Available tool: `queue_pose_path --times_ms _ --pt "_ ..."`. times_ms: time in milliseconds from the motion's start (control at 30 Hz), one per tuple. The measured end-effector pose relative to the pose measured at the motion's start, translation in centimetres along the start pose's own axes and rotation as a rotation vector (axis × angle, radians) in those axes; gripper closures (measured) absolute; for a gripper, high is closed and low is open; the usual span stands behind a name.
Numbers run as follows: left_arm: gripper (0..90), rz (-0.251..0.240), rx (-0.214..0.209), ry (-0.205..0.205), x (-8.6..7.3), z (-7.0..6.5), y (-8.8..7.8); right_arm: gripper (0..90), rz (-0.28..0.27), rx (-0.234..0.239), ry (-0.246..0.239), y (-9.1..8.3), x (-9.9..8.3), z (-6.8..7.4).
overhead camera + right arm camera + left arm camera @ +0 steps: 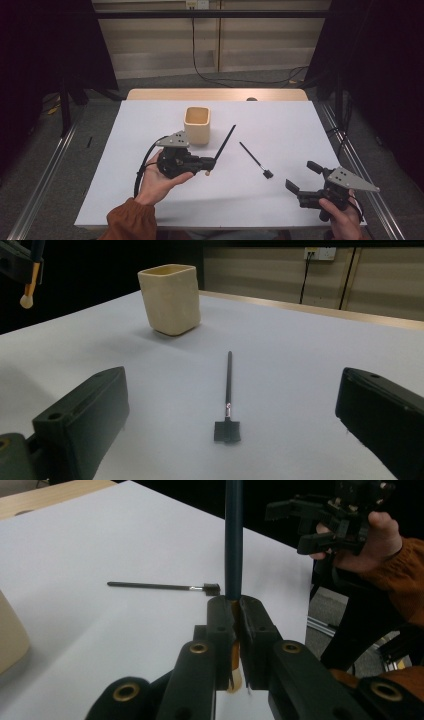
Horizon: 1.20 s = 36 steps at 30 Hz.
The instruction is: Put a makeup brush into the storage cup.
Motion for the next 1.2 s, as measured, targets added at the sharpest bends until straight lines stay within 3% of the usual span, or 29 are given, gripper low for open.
queue_pose_path --times_ms 400,567,733,833,867,1200 --pt "84.6 0.163 -0.001 -0.009 1.4 -0.1 0.1 0.0 -0.001 0.004 -0.001 0.0 0.0 0.1" --pt "84.6 0.238 0.003 -0.015 1.4 0.1 0.2 0.0 0.001 0.007 -0.003 0.0 0.0 0.1" --pt "84.6 0.267 0.019 -0.026 1.4 0.4 0.3 0.0 0.002 0.011 -0.005 0.0 0.0 0.1" --pt "84.6 0.311 0.03 -0.016 1.4 0.7 0.2 0.0 0.004 0.013 -0.007 0.0 0.0 0.2" --pt "84.5 0.348 0.042 -0.016 1.3 0.7 0.2 0.0 0.003 0.013 -0.006 0.0 0.0 0.2" --pt "84.5 0.459 0.045 -0.013 1.4 0.9 0.6 0.0 0.006 0.016 -0.004 0.0 0.0 0.3"
Point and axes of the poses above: each handheld gripper's, and its own axes: y roughly forward along the jaws, x roughly out of its top, z roughly to its left, the point moved 2 cm from there along y, roughly forward along the jaws, and after that the axes turned 14 degrees about -x, right-handed, at the moved point
